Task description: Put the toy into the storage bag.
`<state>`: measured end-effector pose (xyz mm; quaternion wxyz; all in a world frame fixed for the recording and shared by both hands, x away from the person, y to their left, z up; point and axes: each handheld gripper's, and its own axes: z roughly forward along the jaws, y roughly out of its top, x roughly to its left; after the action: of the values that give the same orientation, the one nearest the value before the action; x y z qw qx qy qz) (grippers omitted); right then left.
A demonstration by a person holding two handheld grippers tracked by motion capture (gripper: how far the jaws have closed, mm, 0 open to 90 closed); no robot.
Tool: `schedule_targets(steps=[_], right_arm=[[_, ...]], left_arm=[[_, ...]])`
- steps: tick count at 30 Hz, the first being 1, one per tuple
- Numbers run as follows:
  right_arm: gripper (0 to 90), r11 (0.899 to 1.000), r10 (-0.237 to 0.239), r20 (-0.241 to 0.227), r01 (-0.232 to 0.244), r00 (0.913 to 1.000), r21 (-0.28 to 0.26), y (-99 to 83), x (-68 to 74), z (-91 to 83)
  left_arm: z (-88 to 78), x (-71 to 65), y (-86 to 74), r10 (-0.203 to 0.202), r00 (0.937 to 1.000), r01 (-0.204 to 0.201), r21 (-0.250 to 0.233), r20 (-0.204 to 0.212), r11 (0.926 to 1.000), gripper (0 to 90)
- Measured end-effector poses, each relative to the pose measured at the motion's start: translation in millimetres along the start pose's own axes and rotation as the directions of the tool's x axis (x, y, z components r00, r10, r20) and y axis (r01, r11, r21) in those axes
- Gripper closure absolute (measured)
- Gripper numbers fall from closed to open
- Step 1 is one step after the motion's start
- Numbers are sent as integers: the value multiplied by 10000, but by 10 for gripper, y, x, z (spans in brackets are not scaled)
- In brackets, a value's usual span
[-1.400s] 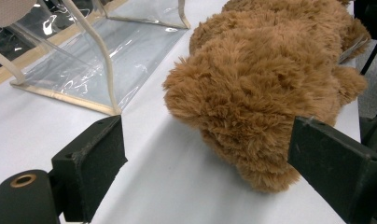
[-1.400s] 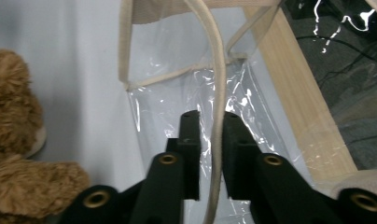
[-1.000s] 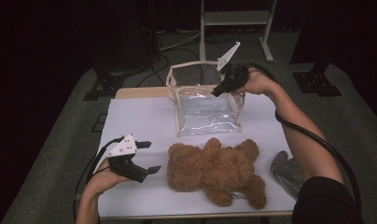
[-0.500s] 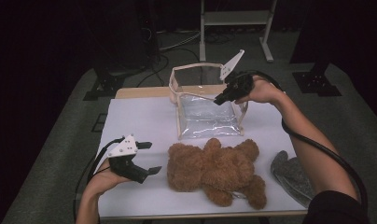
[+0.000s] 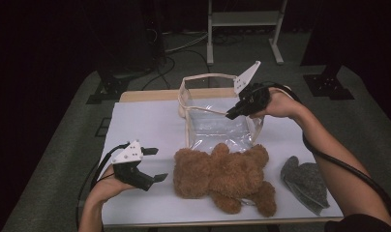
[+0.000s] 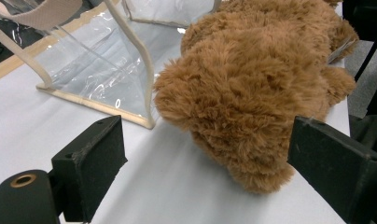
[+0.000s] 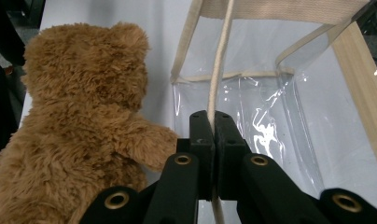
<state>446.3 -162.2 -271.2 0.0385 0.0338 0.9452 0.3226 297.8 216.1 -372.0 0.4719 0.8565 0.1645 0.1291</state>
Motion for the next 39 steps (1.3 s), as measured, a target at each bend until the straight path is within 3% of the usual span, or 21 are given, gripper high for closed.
schedule_targets(steps=[13,19,23,27,39], right_arm=[[863,9992,216,-149,-221,9997,-348,-58,61,12],[749,9984,493,189,-488,9986,-295,-32,42,25],[760,9990,419,304,-414,9987,-154,-9,46,54],[852,9998,168,186,-166,9997,-88,-9,69,67],[867,9983,440,-132,-445,9989,-389,-52,135,53]], left_arm=[[8,-3,1,33,10000,-33,12,29,10000,99],[17,-7,-9,2,10000,-2,97,30,10000,99],[13,-11,-7,74,10000,-75,148,41,9999,99],[10,-19,-12,37,10000,-38,124,29,9999,99],[-1,-35,-3,76,10000,-76,113,22,9999,99]])
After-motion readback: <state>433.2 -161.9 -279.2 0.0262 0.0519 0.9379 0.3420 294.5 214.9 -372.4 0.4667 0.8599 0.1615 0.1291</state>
